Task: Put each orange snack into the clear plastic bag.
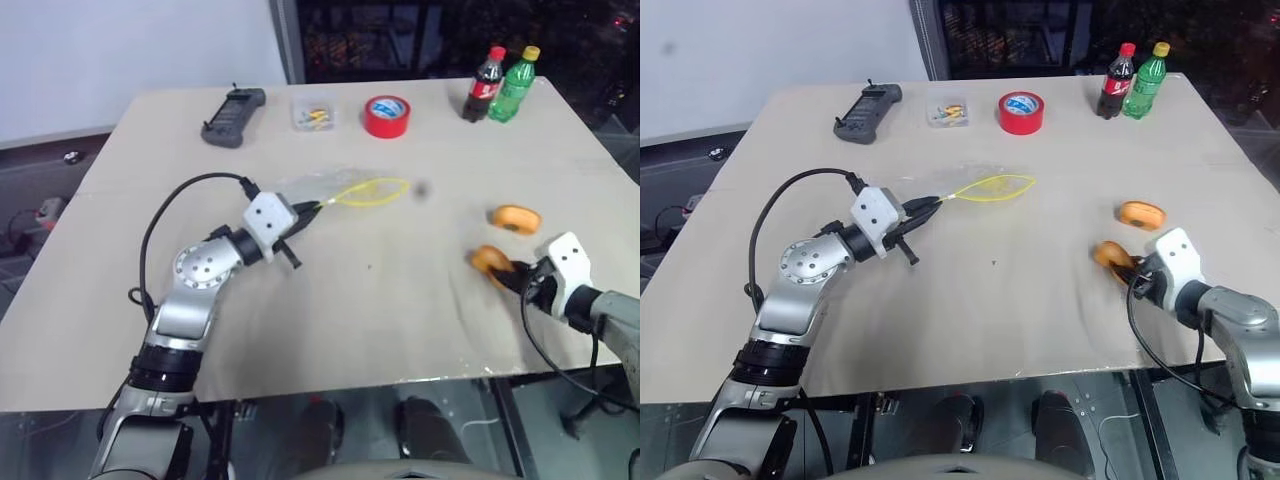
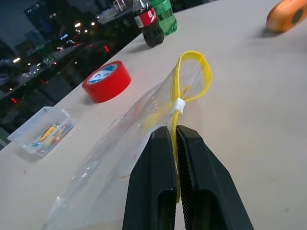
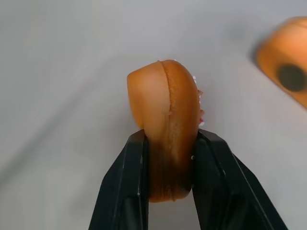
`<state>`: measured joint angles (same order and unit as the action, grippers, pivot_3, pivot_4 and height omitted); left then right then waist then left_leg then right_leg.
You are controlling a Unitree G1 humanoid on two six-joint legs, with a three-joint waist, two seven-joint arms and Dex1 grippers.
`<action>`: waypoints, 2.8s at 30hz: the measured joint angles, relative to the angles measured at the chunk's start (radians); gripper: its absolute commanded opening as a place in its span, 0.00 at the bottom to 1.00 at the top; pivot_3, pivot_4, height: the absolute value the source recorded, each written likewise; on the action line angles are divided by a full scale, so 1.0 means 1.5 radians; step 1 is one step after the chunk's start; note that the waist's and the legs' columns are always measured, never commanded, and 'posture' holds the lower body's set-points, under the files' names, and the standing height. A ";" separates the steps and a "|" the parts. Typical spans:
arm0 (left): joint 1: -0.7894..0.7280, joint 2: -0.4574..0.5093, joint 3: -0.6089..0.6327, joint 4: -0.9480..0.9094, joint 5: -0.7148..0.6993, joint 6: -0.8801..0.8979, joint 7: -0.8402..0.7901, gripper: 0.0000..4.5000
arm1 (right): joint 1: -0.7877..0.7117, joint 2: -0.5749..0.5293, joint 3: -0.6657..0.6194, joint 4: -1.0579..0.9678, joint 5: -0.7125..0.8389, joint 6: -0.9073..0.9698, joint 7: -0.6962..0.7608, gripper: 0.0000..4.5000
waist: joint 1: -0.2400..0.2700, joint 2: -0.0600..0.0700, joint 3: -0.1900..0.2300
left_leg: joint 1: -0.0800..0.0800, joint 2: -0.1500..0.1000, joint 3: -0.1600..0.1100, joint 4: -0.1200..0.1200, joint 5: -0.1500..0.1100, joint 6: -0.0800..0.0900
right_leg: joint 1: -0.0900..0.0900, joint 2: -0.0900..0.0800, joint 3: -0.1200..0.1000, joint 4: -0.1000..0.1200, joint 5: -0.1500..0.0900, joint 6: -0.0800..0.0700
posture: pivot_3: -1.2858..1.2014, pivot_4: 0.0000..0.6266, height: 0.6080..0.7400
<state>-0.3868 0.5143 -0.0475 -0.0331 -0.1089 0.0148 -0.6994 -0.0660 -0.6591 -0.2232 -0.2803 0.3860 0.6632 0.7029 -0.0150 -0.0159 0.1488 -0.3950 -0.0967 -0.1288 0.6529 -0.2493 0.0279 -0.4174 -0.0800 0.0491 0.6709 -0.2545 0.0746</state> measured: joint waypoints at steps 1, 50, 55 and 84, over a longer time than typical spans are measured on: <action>0.001 -0.001 0.000 -0.003 -0.003 0.000 -0.002 0.00 | -0.015 0.005 0.001 -0.006 0.019 0.013 0.003 0.27 | 0.000 0.000 0.000 | 0.000 0.000 0.000 0.000 0.000 0.000 | 0.000 0.000 0.000 0.000 0.000 0.000 | 0.52 0.24 1.00; 0.092 0.013 -0.012 -0.094 0.035 0.021 0.031 0.00 | -0.382 0.272 0.281 0.320 -0.154 -0.264 -0.032 0.48 | -0.014 0.001 0.000 | -0.002 -0.001 -0.003 -0.001 0.001 -0.001 | -0.001 0.000 -0.003 -0.003 0.000 0.000 | 0.52 0.24 1.00; 0.074 0.005 -0.008 -0.089 0.036 0.029 0.043 0.00 | -0.333 0.204 0.230 0.167 -0.097 -0.167 -0.012 0.48 | -0.015 0.001 0.000 | -0.002 -0.001 -0.003 -0.001 0.001 -0.001 | 0.000 0.000 -0.003 -0.002 0.000 0.000 | 0.52 0.24 1.00; 0.102 0.013 -0.011 -0.119 0.016 0.090 0.045 0.00 | -0.382 0.250 0.247 0.279 -0.132 -0.199 0.005 0.99 | -0.013 0.001 0.000 | -0.002 -0.001 -0.003 -0.001 0.001 -0.001 | -0.001 0.000 -0.003 -0.002 0.000 0.000 | 0.52 0.24 1.00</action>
<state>-0.2333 0.5332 -0.0638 -0.2122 -0.0851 0.1491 -0.6317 -0.6390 -0.2848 0.1476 0.1386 0.1879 0.3648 0.7106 -0.0352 -0.0138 0.1494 -0.3987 -0.0985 -0.1337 0.6519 -0.2485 0.0265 -0.4189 -0.0795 0.0445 0.6677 -0.2544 0.0743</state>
